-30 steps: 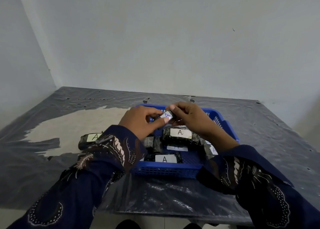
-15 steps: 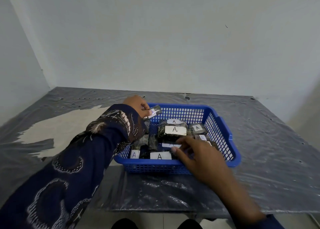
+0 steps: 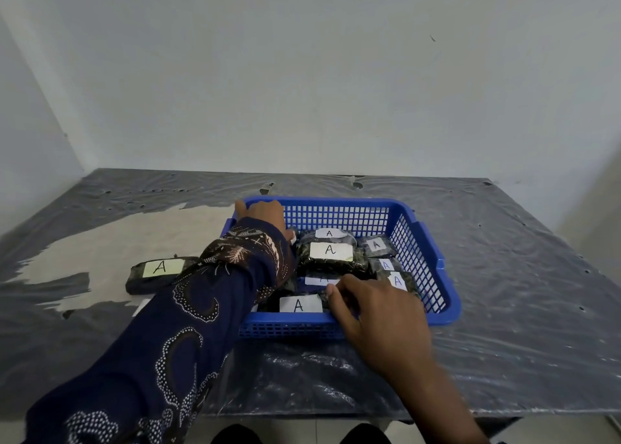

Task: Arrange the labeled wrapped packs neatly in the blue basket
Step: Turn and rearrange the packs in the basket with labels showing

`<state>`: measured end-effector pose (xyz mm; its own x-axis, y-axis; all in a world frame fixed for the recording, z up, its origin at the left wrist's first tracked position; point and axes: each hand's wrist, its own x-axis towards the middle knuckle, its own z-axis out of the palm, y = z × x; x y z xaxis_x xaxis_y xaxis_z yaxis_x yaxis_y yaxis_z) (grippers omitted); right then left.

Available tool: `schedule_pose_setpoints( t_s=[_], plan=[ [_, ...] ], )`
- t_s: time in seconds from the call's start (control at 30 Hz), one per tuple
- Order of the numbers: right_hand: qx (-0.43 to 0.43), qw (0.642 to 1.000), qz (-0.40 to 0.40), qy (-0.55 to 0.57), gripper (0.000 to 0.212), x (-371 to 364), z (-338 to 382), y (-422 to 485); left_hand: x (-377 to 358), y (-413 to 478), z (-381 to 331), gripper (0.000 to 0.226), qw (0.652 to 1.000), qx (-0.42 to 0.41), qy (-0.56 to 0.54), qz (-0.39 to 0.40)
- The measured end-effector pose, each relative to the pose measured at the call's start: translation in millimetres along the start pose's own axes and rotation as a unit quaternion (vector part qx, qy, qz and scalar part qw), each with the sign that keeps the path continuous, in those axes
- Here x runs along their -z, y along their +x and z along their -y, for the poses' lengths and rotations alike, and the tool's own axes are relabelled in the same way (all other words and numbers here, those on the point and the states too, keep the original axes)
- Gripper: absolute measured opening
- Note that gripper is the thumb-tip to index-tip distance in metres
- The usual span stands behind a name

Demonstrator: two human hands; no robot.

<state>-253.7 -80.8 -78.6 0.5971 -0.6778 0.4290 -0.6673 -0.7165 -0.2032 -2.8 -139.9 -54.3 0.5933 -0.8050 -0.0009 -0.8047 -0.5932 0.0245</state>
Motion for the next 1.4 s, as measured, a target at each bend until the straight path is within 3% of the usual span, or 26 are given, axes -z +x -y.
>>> schedule_pose_setpoints(
  t_s=[0.27,0.37,0.5,0.67,0.77,0.93,1.03,1.2,1.4],
  plan=[
    [-0.008,1.0,-0.012,0.003,0.043,-5,-1,0,-10,1,3,0.034,0.998,-0.057,0.025,-0.023],
    [-0.006,1.0,-0.022,-0.004,0.042,-5,0,0,-1,3,2,0.036,0.996,-0.082,0.028,0.037],
    [-0.007,1.0,-0.024,-0.011,0.042,-5,0,0,12,0,3,0.023,0.985,-0.126,0.05,0.108],
    [-0.009,1.0,-0.024,-0.011,0.042,-6,1,0,6,-6,9,0.038,0.971,-0.175,0.14,0.084],
    [-0.011,1.0,-0.024,-0.009,0.042,-7,0,0,1,-9,17,0.045,0.969,-0.201,0.134,0.055],
    [-0.009,1.0,-0.021,-0.013,0.042,-8,0,0,13,-22,22,0.042,0.969,-0.197,0.139,0.057],
    [-0.01,1.0,-0.015,-0.017,0.043,-8,0,0,20,-37,23,0.036,0.961,-0.204,0.151,0.11],
    [-0.012,1.0,-0.014,-0.02,0.044,-6,1,0,12,-49,20,0.044,0.938,-0.243,0.207,0.132],
    [-0.011,1.0,-0.014,-0.025,0.044,-6,2,0,11,-41,15,0.058,0.943,-0.211,0.194,0.17]
  ],
)
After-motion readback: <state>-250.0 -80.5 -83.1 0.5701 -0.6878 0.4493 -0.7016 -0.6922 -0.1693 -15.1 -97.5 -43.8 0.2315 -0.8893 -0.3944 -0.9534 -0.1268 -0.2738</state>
